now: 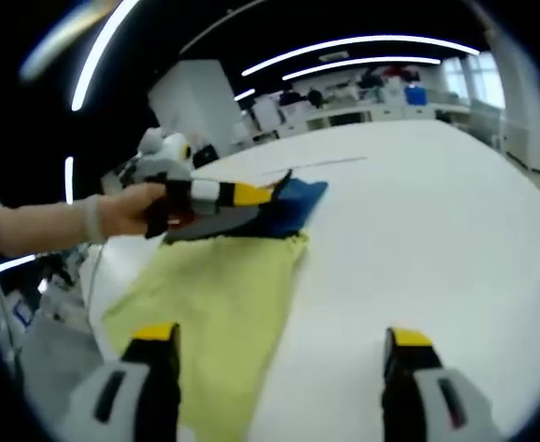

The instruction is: Fold the garment on the visible template until the final outline fits inside the template.

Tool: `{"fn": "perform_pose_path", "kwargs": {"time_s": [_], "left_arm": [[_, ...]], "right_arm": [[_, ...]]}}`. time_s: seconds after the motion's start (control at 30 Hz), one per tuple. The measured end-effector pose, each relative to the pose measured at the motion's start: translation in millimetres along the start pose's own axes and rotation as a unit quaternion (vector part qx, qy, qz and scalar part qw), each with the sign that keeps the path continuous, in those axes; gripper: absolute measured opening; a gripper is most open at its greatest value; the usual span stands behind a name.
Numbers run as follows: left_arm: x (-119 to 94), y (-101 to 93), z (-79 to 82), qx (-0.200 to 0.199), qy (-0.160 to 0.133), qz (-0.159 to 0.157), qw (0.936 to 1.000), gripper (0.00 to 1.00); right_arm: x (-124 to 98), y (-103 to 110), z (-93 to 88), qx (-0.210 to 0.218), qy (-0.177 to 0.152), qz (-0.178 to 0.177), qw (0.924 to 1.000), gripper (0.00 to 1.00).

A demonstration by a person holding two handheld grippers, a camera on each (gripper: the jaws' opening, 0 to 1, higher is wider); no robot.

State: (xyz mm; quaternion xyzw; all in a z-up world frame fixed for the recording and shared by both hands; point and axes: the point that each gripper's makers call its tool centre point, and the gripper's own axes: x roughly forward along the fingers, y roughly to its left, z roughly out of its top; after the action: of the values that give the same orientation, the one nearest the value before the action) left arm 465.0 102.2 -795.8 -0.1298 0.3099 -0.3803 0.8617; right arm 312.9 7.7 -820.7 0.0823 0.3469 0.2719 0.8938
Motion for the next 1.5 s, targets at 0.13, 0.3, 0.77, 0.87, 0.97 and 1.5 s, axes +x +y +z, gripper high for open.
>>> {"fn": "perform_pose_path", "kwargs": {"time_s": [0.13, 0.3, 0.77, 0.87, 0.97, 1.5], "left_arm": [[0, 1.0, 2.0, 0.008, -0.006, -0.009, 0.9999, 0.0], [0, -1.1, 3.4, 0.028, -0.013, -0.017, 0.9994, 0.24], [-22, 12.1, 17.0, 0.055, -0.054, 0.002, 0.997, 0.98], [-32, 19.5, 16.9, 0.062, -0.06, 0.005, 0.9962, 0.99], [-43, 26.8, 17.9, 0.062, -0.063, 0.011, 0.9961, 0.99], [-118, 61.1, 5.5, 0.055, -0.068, 0.058, 0.9944, 0.94]], "right_arm": [[0, 3, 0.7, -0.001, -0.001, 0.001, 1.0, 0.92], [1, 6, 3.5, -0.002, -0.004, 0.005, 1.0, 0.92], [7, 13, 14.7, -0.014, -0.007, 0.014, 0.9998, 0.91], [9, 13, 18.2, -0.016, -0.011, 0.016, 0.9997, 0.91], [10, 15, 20.0, -0.02, -0.01, 0.017, 0.9996, 0.91], [16, 27, 24.1, -0.035, -0.011, 0.036, 0.9987, 0.9]]}}
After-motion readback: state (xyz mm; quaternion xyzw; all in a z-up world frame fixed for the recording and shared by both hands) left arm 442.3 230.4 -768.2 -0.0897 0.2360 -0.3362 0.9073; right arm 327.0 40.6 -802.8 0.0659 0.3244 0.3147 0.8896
